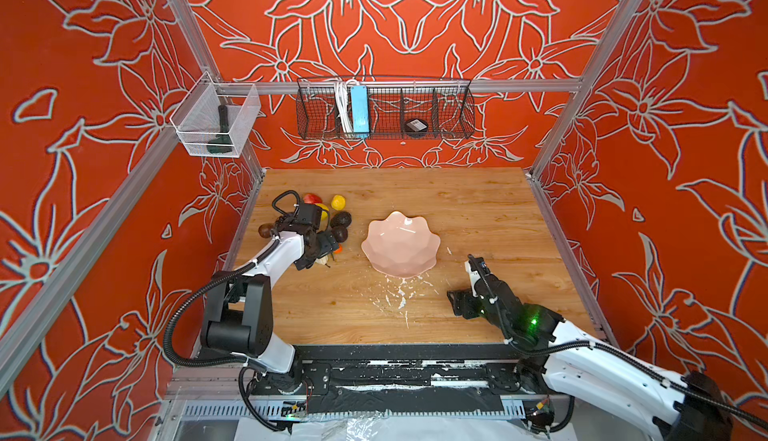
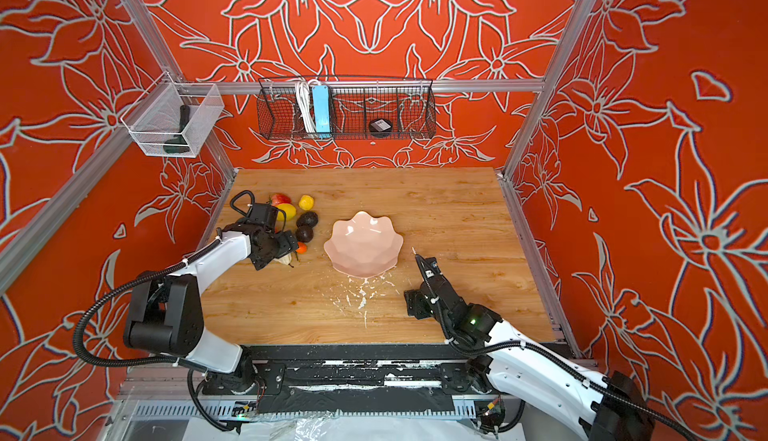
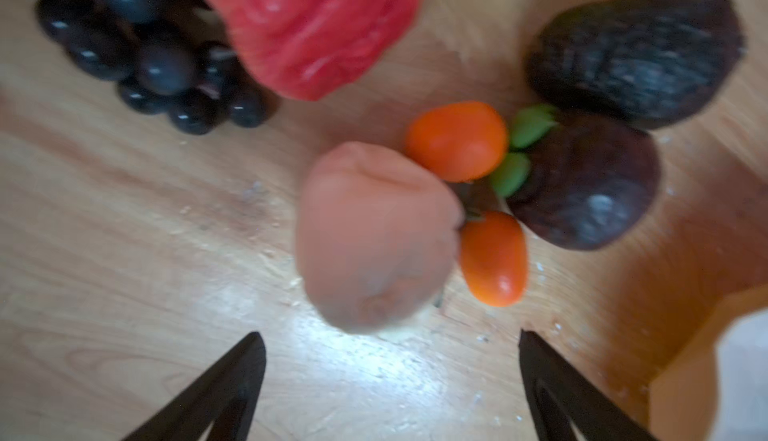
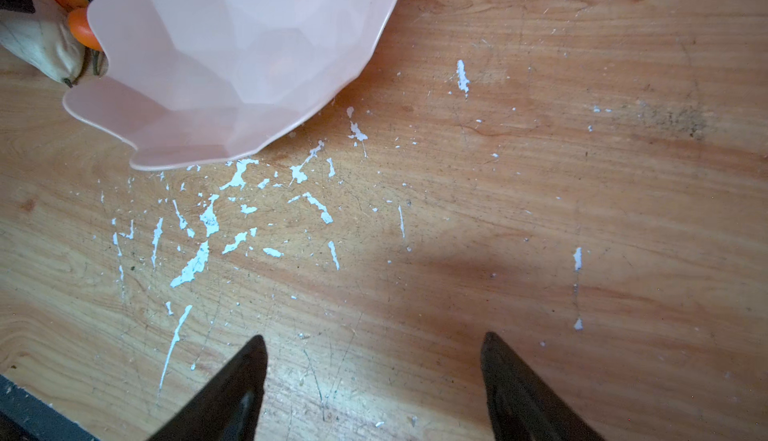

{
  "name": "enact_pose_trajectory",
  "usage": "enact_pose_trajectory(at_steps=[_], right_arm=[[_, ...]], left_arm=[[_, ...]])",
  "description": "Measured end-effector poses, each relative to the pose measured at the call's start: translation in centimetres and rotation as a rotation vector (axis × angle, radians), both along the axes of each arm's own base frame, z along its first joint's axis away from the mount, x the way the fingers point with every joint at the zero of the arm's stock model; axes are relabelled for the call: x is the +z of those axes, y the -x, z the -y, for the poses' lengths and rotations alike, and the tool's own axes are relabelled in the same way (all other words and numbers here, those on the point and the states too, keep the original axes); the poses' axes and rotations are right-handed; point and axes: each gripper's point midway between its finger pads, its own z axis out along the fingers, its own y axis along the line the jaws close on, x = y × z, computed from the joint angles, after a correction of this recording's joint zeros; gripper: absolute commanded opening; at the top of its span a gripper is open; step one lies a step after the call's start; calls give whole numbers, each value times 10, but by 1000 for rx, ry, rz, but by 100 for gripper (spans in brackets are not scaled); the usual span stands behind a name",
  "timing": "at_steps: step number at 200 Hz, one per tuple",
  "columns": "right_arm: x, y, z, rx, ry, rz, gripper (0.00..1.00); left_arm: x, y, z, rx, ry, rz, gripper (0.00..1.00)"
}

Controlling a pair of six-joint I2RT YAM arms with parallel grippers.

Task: Place and organize the fake fruits in the fruit bowl
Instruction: 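Close the left gripper around the white pear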

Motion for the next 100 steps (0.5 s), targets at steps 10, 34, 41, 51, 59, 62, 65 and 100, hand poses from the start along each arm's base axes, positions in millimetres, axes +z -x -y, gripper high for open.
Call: enact_pose_trajectory(at_steps=[10, 34, 41, 51, 59, 62, 65, 100], right_arm=[[-1, 0, 0, 0, 1, -1, 81], [-1, 0, 0, 0, 1, -2, 81], [-1, 0, 0, 0, 1, -2, 81], [-1, 0, 0, 0, 1, -2, 81], [-1, 0, 0, 0, 1, -2, 81], [-1, 0, 0, 0, 1, -2, 81], [-1, 0, 0, 0, 2, -2, 81], [0, 0, 0, 1, -1, 0, 81]], left_arm=[[-1, -1, -5, 14, -3, 0, 93], [-9, -3, -12, 23, -4, -13, 92], [-11, -5, -11, 17, 1, -15, 92], [-15, -6, -9, 9, 8, -22, 90], [-18, -7, -8, 2, 9, -29, 88], [-19, -7, -8, -1, 9, -31, 88], [-19, -8, -8, -1, 10, -33, 88], [-26, -16, -8, -14, 7, -44, 82]])
